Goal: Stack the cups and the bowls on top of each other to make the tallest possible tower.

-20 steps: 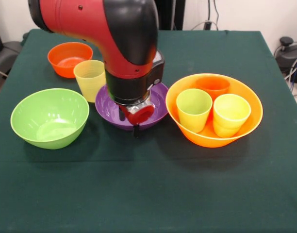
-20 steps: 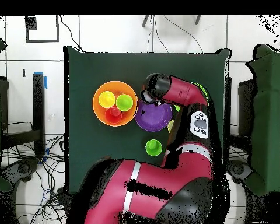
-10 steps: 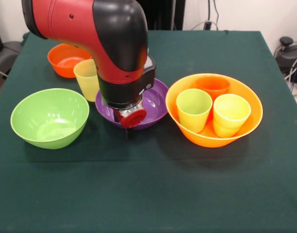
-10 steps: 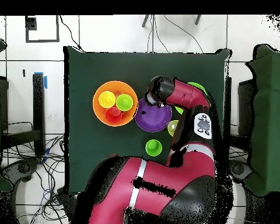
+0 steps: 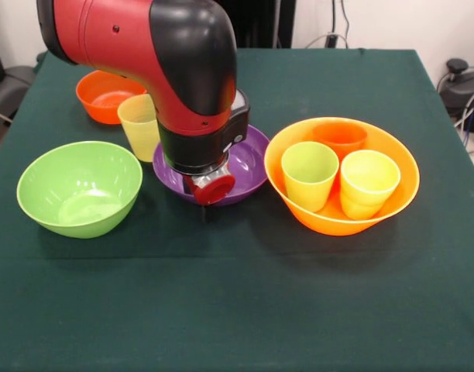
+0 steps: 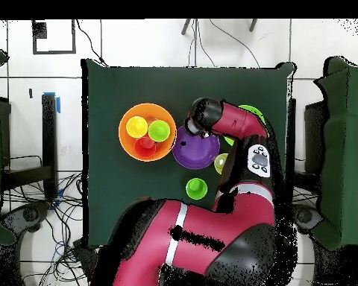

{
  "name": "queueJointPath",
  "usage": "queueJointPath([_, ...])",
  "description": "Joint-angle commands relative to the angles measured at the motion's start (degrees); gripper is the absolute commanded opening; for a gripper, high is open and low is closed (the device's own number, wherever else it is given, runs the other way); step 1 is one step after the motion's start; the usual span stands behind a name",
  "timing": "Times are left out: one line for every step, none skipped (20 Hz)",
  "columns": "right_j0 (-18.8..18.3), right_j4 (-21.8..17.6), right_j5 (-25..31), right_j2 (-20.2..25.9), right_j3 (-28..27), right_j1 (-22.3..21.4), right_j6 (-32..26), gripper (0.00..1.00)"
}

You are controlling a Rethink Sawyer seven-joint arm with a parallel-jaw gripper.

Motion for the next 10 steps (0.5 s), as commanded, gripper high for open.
queueJointPath([-0.4, -4.6, -2.9, 6.1, 3.8, 0.1, -6.9, 1.00])
queueJointPath([-0.4, -4.7, -3.0, 6.1, 3.6, 0.2, -7.0, 1.00])
queueJointPath([-0.4, -4.7, -3.2, 6.1, 3.7, 0.2, -7.0, 1.00])
queueJointPath([-0.4, -4.8, -3.3, 6.1, 3.7, 0.2, -7.0, 1.00])
queueJointPath([-0.4, -4.8, -3.3, 6.1, 3.7, 0.2, -7.1, 1.00])
queueJointPath([-0.4, -4.8, -3.3, 6.1, 3.7, 0.2, -7.1, 1.00])
queueJointPath([-0.4, -4.8, -3.3, 6.2, 3.8, 0.1, -7.2, 1.00])
queueJointPath([-0.4, -4.8, -3.2, 6.1, 3.7, 0.1, -7.1, 1.00])
queueJointPath([-0.4, -4.8, -3.1, 6.0, 3.6, 0.1, -7.1, 1.00])
queueJointPath([-0.4, -4.9, -3.0, 5.9, 3.5, 0.2, -7.1, 1.00])
